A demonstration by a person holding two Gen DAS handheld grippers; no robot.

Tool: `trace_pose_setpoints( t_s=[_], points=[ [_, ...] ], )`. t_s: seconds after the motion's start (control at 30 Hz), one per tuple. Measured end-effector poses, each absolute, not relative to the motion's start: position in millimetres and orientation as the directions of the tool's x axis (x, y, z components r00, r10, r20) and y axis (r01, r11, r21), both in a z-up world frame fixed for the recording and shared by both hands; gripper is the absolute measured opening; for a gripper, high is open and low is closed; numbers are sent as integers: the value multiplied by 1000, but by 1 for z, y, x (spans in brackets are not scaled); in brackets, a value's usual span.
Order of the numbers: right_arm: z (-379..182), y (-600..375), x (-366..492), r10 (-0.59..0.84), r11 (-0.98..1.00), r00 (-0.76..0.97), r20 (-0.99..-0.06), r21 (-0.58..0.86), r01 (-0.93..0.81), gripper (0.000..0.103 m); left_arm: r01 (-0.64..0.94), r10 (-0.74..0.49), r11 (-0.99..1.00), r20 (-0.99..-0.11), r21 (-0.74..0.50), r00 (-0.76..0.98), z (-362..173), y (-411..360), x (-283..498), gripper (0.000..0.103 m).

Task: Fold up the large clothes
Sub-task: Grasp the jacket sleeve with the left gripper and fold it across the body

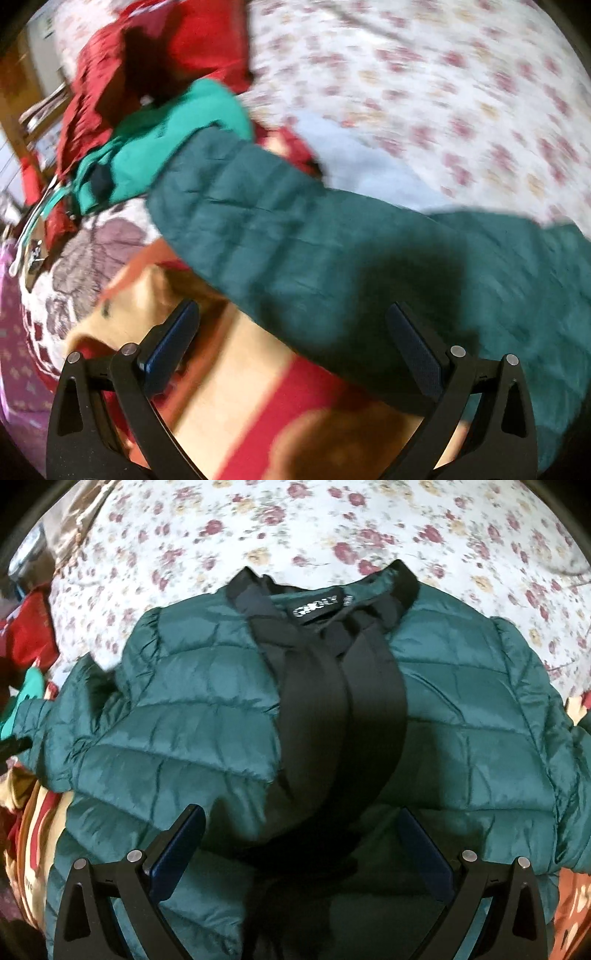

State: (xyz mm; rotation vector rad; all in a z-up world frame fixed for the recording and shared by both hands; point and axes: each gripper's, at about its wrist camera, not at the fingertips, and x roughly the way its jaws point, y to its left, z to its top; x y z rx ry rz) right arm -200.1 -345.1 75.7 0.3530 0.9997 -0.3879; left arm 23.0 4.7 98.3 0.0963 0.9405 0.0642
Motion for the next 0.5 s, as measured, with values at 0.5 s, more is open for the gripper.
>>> trace_pose_setpoints(
  t_s=[0.5],
  points=[
    [71,-331,-199,-120,890,465,-877,113,442,103,-217,151,976,-798,26,583,68,87,127,64]
  ],
)
